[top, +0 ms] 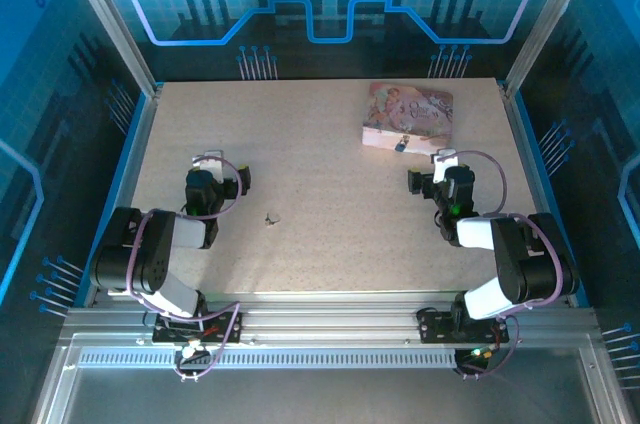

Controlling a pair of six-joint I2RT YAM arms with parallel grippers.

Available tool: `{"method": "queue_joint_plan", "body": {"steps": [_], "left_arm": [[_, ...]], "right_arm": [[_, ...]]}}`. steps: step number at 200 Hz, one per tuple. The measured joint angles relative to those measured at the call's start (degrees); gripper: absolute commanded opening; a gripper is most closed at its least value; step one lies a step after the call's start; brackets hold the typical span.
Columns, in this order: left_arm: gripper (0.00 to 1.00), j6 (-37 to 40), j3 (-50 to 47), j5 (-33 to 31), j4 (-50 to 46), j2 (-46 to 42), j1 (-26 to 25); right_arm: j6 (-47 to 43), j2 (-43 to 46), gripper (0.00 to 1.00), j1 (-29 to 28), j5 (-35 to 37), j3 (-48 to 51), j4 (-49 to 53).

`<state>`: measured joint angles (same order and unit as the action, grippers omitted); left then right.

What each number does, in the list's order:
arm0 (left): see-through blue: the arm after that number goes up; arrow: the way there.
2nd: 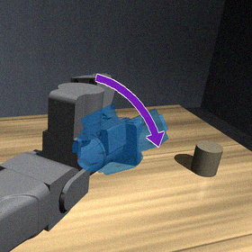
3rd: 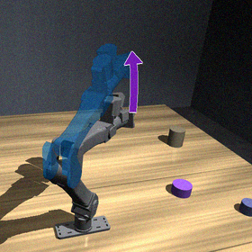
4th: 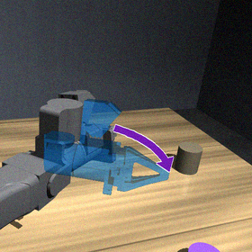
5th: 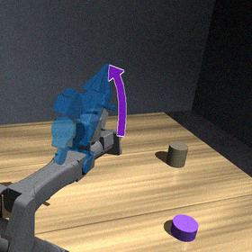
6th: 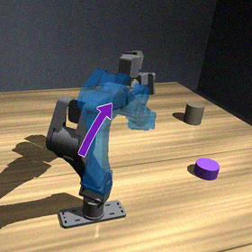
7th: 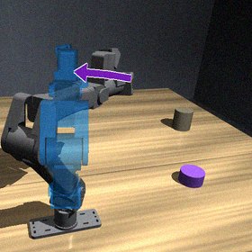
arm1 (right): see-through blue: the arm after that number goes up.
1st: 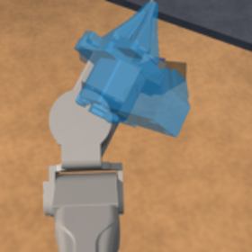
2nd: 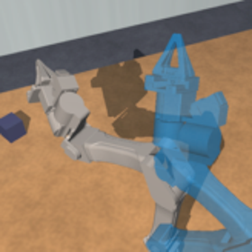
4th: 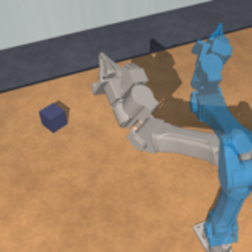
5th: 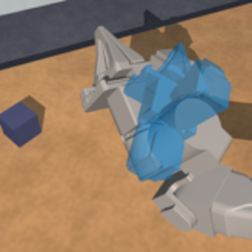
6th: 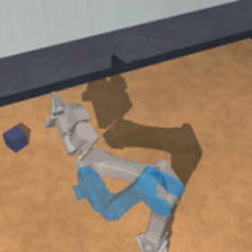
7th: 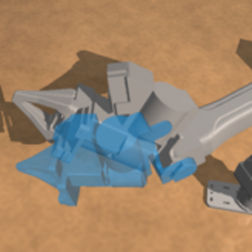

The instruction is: Unlock the padlock with the key

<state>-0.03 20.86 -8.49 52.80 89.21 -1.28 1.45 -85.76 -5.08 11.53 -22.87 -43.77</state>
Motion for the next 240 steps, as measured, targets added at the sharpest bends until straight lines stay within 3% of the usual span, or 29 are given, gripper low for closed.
{"method": "queue_joint_plan", "body": {"steps": [198,217,240], "left_arm": [[0.99,0.20,0.00,1.75,-0.02,-0.09,0.00],[0.99,0.17,-0.24,1.75,-2.16,-3.10,-0.02],[0.95,-1.29,0.90,1.79,-11.76,-12.83,-0.02]], "right_arm": [[-0.02,0.00,1.00,0.00,0.00,0.00,0.00],[-0.02,0.00,1.00,0.00,0.00,-0.02,0.00],[0.00,0.79,1.00,0.00,0.02,-1.77,4.31]]}}
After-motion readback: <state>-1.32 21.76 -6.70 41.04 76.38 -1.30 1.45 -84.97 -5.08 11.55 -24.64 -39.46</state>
